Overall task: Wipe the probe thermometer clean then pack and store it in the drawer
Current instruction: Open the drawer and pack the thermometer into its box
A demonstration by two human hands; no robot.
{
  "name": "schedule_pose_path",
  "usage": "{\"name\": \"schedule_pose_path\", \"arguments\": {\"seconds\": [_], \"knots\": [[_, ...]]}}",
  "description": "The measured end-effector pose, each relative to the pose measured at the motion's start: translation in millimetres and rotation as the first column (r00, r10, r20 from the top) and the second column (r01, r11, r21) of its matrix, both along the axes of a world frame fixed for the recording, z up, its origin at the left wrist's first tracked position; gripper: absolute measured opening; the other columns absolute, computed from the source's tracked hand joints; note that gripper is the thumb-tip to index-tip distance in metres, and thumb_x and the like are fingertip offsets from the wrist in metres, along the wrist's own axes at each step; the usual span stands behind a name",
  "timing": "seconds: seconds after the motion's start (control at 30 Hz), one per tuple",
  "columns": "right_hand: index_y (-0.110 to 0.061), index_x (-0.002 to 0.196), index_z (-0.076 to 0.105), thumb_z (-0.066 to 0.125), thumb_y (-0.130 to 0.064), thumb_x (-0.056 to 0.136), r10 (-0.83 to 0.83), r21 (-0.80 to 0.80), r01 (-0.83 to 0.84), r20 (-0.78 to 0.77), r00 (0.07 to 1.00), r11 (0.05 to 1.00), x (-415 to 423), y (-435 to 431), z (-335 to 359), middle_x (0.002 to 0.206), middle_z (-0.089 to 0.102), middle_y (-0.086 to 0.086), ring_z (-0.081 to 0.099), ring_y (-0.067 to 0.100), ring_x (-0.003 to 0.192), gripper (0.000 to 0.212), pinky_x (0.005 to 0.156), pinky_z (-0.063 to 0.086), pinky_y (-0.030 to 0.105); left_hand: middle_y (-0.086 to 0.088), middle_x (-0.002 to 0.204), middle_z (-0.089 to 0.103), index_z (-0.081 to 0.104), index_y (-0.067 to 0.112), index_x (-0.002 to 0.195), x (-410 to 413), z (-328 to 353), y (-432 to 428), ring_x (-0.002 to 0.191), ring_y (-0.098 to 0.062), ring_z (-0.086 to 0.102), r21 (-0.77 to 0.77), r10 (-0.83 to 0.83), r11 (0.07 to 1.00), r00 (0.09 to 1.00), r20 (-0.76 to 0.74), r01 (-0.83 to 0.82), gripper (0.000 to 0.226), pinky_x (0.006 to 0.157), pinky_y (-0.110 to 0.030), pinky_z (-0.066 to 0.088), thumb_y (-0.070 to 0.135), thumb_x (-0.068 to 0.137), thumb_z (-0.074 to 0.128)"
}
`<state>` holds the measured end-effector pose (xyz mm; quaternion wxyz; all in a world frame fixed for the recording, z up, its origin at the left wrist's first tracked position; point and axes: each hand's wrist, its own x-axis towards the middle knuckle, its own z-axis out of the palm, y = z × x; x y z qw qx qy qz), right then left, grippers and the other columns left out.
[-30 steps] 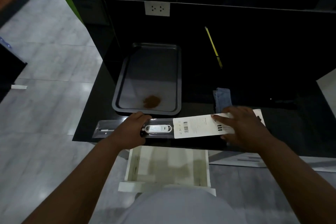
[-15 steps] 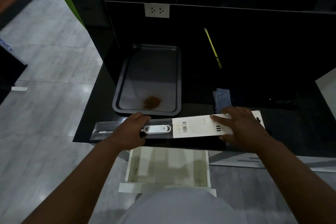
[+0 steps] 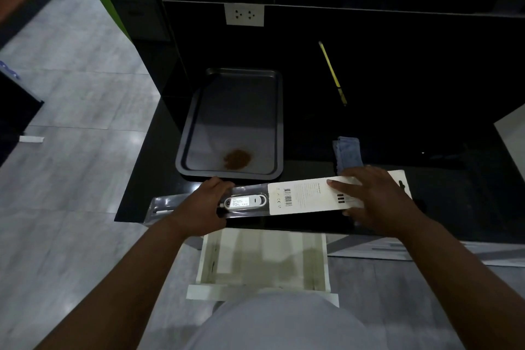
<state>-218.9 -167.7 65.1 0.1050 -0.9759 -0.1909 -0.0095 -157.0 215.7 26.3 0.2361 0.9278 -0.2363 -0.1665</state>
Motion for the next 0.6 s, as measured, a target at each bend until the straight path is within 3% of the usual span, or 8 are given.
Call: {"name": "schedule_pose_path", "arguments": {"seconds": [0.17, 0.33, 0.6], "knots": [[-0.029, 0.13, 0.055, 0.087, -0.032, 0.06, -0.011, -0.001, 0.011, -0.021, 1.0, 1.0, 0.9, -2.5, 0.8, 0.131, 0.054, 0.008, 0.045, 0.03, 0.117, 0.077, 0.097, 0.037, 0.045, 0.001, 0.122, 0.047, 0.047, 0.016, 0.129, 0.1, 0.9, 0.1, 0.106, -0.007, 0.041, -0.014, 0.002, 1.0, 1.0, 0.005, -0.002, 0.072, 0.077, -0.004, 0.028, 0.015, 0.066, 0.08], [-0.029, 0.128, 0.057, 0.087, -0.029, 0.06, -0.021, 0.039, 0.022, -0.023, 1.0, 0.999, 0.4, -5.2, 5.3, 0.131, 0.054, 0.007, 0.046, 0.029, 0.116, 0.074, 0.095, 0.034, 0.039, 0.004, 0.118, 0.045, 0.047, 0.016, 0.126, -1.0, 5.7, -1.6, 0.105, -0.01, 0.042, -0.029, -0.002, 1.0, 1.0, 0.016, 0.003, 0.069, 0.081, -0.019, 0.036, 0.014, 0.065, 0.08], [-0.03, 0.127, 0.058, 0.087, -0.03, 0.061, -0.013, 0.043, 0.015, -0.049, 0.999, 0.999, -0.2, -4.7, 8.1, 0.133, 0.053, 0.004, 0.042, 0.025, 0.119, 0.071, 0.097, 0.03, 0.035, 0.005, 0.118, 0.046, 0.048, 0.022, 0.122, -2.0, 4.0, -1.4, 0.104, -0.012, 0.045, 0.003, -0.033, 0.999, 0.999, 0.04, 0.033, 0.068, 0.08, -0.022, 0.038, 0.017, 0.063, 0.08]]}}
